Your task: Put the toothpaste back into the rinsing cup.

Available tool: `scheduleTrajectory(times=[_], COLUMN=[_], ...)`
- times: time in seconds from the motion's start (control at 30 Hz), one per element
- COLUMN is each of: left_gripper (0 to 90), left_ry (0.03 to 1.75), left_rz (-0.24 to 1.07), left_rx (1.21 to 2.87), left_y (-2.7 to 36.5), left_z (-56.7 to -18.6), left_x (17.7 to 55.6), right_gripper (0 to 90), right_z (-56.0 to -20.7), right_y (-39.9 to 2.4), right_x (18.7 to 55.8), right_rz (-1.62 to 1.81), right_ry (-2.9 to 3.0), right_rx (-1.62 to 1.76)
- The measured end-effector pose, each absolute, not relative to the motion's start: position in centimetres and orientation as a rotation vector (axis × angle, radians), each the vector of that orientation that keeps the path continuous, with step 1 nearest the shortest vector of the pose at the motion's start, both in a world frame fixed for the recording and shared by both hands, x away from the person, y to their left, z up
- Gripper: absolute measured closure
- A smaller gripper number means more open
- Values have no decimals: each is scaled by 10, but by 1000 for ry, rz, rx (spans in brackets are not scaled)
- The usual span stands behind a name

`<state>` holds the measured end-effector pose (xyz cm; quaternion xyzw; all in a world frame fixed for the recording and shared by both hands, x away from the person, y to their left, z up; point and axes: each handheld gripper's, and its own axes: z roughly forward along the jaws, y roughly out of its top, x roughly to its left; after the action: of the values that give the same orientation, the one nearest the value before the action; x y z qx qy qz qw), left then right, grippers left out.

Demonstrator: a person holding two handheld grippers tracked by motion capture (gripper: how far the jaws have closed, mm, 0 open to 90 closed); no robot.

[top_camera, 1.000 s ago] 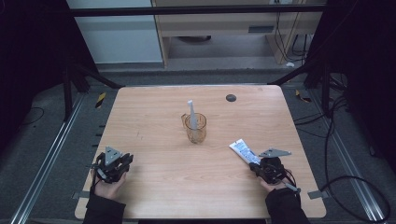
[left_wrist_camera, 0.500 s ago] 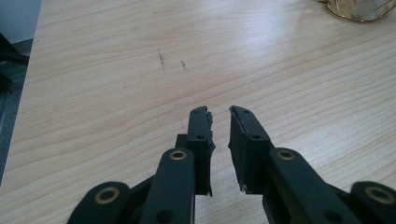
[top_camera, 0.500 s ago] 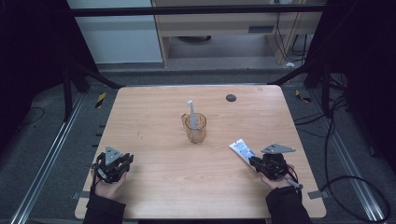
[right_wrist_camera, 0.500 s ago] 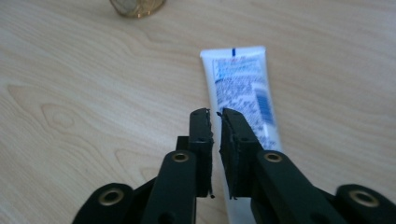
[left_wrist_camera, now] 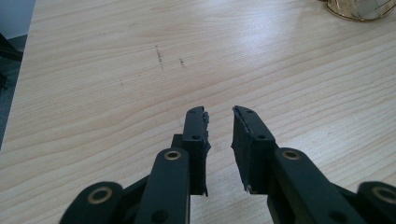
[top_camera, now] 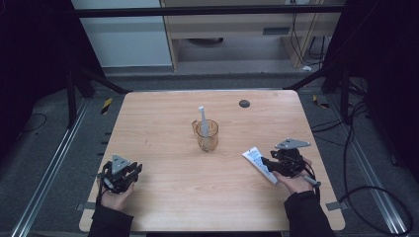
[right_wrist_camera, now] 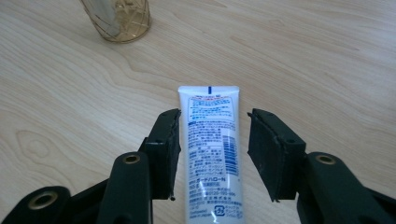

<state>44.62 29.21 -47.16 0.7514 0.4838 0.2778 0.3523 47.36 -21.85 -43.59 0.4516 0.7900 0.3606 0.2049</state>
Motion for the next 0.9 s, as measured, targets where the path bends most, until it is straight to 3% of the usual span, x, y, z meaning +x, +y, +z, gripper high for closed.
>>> scheduleTrajectory(times=[0.57, 0.9], left_gripper=[706, 703], left_ry=[1265, 1266], left_rz=[715, 711], left_rx=[1948, 1950], left_y=[293, 293], left_z=[-472, -473], left_x=[447, 448], right_gripper=[404, 381], right_z=[-453, -461], right_y=[-211, -212], right_x=[500, 499], right_rz=[882, 836], right_ry=[2299, 2347], right_rx=[1262, 1290])
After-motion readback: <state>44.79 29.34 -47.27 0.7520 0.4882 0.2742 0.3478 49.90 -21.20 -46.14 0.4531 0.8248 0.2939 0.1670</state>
